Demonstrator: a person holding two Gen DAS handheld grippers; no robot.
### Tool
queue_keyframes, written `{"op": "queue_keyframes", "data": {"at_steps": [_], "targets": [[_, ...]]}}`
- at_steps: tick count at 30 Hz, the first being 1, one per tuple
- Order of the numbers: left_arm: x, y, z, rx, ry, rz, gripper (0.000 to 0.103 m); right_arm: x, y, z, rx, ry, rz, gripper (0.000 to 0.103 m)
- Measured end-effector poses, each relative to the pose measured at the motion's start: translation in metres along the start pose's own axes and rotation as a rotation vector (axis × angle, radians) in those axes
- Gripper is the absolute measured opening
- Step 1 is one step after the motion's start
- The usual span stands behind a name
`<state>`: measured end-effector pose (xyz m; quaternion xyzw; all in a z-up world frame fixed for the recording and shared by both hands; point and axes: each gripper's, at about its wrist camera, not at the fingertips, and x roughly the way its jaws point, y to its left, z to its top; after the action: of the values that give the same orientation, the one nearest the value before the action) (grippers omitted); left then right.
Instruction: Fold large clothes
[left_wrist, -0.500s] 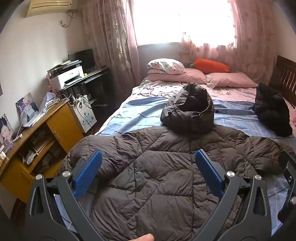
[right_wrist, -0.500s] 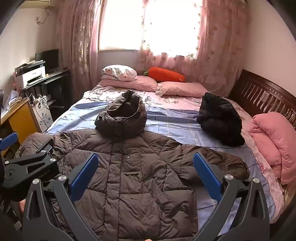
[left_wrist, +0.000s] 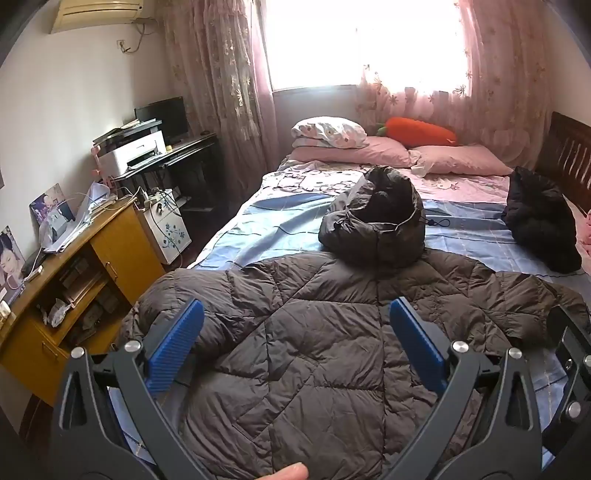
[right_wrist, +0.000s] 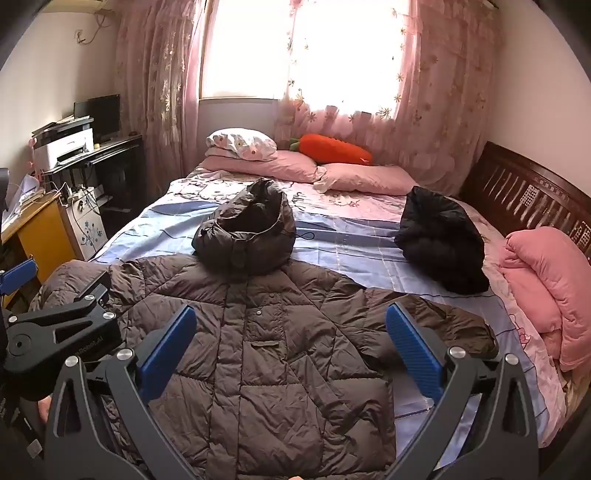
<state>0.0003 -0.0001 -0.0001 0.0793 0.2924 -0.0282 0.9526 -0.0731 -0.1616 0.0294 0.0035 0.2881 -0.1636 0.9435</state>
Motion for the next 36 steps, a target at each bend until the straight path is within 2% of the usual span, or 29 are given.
{"op": "queue_keyframes", "data": {"at_steps": [36], "targets": [[0.0, 0.0004, 0.0, -0.005, 0.0, -0.003, 0.101, -0.002, 0.0073, -0.0018, -0.011, -0.002, -0.002, 0.102]]}}
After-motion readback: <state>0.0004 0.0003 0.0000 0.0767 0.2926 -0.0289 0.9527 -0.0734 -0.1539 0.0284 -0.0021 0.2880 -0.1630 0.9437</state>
